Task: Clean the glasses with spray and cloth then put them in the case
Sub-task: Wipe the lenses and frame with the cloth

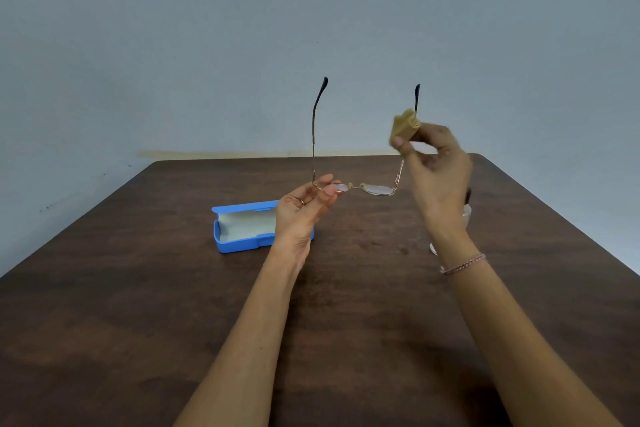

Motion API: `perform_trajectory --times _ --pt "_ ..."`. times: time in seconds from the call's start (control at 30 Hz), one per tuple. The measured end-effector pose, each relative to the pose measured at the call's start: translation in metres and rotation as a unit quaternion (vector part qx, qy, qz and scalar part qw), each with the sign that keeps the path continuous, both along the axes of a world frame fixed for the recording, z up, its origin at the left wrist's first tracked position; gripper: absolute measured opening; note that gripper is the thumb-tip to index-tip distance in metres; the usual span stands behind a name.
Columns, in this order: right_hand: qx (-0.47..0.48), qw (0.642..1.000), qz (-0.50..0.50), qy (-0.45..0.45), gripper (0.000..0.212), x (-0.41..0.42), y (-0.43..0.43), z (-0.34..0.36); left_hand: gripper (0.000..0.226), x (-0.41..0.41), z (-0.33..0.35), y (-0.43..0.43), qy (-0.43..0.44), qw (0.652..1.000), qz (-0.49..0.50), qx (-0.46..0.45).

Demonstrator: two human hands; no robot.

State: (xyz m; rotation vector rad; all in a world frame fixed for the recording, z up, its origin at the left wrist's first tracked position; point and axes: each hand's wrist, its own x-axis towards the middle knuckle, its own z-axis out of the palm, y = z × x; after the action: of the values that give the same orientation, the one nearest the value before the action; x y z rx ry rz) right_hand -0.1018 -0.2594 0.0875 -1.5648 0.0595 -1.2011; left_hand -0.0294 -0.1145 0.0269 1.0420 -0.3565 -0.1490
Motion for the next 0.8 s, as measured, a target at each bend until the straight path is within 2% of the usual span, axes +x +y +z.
perform_trajectory --times 0.13,0.23,0.37,0.63,0.8 --pt "-0.058 0.99 0.056 0.117 0.017 0.013 0.011 -0.015 0.031 -0.001 -0.004 -0.005 -0.023 0.999 -0.002 0.022" --pt "-0.062 0.976 0.122 0.167 0.02 0.02 0.016 -0.026 0.022 -0.002 -0.006 -0.009 -0.029 0.999 0.004 0.041" --pt "-0.03 0.972 0.138 0.189 0.028 0.026 0.017 -0.033 0.02 -0.003 -0.007 -0.01 -0.05 0.997 0.004 0.06" --pt "-0.022 0.967 0.174 0.182 0.019 0.025 0.017 -0.032 0.025 -0.006 -0.008 -0.013 -0.064 0.994 -0.001 0.086" --pt "-0.052 0.961 0.181 0.201 0.017 0.025 0.016 -0.034 0.026 -0.007 -0.007 -0.015 -0.067 0.993 0.0 0.093"
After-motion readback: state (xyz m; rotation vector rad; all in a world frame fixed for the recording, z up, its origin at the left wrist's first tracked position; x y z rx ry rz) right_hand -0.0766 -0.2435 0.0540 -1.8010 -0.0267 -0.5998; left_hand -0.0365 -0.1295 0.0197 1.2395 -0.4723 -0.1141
